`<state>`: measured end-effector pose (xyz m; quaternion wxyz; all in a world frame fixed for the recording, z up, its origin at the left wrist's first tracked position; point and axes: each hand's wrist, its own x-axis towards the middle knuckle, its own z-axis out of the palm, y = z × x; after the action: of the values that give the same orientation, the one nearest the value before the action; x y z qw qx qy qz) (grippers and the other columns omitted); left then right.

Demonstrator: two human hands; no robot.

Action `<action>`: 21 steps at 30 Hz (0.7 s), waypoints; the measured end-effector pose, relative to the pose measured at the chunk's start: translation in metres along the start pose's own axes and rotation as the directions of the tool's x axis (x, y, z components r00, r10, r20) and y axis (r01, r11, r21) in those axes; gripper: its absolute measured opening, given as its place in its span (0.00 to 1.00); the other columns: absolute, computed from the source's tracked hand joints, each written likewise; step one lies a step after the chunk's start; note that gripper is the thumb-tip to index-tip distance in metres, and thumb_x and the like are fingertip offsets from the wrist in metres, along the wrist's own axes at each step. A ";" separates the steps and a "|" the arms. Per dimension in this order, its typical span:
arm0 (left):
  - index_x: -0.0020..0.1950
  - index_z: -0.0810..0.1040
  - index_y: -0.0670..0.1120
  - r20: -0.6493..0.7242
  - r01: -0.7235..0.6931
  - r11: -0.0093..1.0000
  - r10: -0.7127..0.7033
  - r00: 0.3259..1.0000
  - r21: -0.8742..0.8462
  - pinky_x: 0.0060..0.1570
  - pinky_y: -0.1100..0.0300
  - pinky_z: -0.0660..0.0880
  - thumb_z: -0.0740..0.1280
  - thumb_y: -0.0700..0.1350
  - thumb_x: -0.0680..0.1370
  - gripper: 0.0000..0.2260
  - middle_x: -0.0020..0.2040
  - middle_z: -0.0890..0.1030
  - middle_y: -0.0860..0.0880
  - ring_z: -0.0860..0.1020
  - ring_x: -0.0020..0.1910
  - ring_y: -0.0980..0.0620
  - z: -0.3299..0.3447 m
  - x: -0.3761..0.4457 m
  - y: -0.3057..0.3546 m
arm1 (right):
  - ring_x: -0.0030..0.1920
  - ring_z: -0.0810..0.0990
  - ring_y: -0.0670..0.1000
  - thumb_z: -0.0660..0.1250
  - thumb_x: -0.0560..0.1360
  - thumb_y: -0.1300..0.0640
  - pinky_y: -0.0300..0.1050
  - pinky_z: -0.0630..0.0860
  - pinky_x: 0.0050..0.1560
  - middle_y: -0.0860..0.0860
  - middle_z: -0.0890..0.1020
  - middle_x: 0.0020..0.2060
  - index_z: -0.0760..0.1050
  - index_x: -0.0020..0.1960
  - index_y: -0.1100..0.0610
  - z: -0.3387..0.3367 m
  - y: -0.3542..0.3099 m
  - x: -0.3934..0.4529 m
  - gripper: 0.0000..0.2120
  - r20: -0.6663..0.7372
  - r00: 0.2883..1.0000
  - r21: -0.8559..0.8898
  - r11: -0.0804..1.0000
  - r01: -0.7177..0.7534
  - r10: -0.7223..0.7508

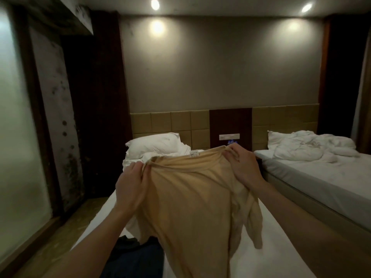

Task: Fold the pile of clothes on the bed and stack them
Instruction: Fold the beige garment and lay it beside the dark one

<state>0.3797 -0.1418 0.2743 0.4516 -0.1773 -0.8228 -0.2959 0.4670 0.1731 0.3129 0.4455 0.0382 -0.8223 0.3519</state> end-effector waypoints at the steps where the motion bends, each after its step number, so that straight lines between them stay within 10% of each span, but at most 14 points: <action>1: 0.43 0.73 0.49 -0.037 0.004 1.000 -0.003 0.999 0.012 0.35 0.52 0.75 0.60 0.50 0.82 0.10 0.38 0.73 0.53 0.73 0.35 0.52 -0.010 0.004 0.008 | 0.43 0.78 0.41 0.65 0.79 0.47 0.50 0.77 0.46 0.42 0.80 0.38 0.74 0.45 0.47 -0.008 -0.009 0.002 0.06 -0.019 1.000 -0.001 1.000 0.022 -0.022; 12: 0.35 0.66 0.51 -0.344 -0.223 0.975 0.214 0.914 0.014 0.27 0.61 0.62 0.58 0.58 0.79 0.17 0.28 0.67 0.56 0.67 0.25 0.55 -0.099 0.055 0.072 | 0.36 0.78 0.40 0.69 0.78 0.51 0.30 0.67 0.35 0.43 0.80 0.33 0.81 0.41 0.55 -0.081 -0.073 0.030 0.10 -0.207 0.959 0.054 0.977 0.209 -0.193; 21: 0.38 0.68 0.51 0.041 -0.205 0.961 0.201 0.979 0.187 0.32 0.55 0.71 0.55 0.63 0.82 0.19 0.31 0.74 0.54 0.77 0.31 0.50 -0.014 0.059 0.026 | 0.40 0.78 0.44 0.61 0.81 0.45 0.38 0.69 0.40 0.47 0.81 0.37 0.79 0.45 0.53 -0.032 0.002 0.053 0.14 -0.031 0.999 -0.106 0.994 0.024 -0.028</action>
<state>0.3718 -0.1290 0.3390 0.4855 -0.2199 -0.8296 -0.1664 0.4566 0.2075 0.3633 0.4647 0.0195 -0.8319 0.3026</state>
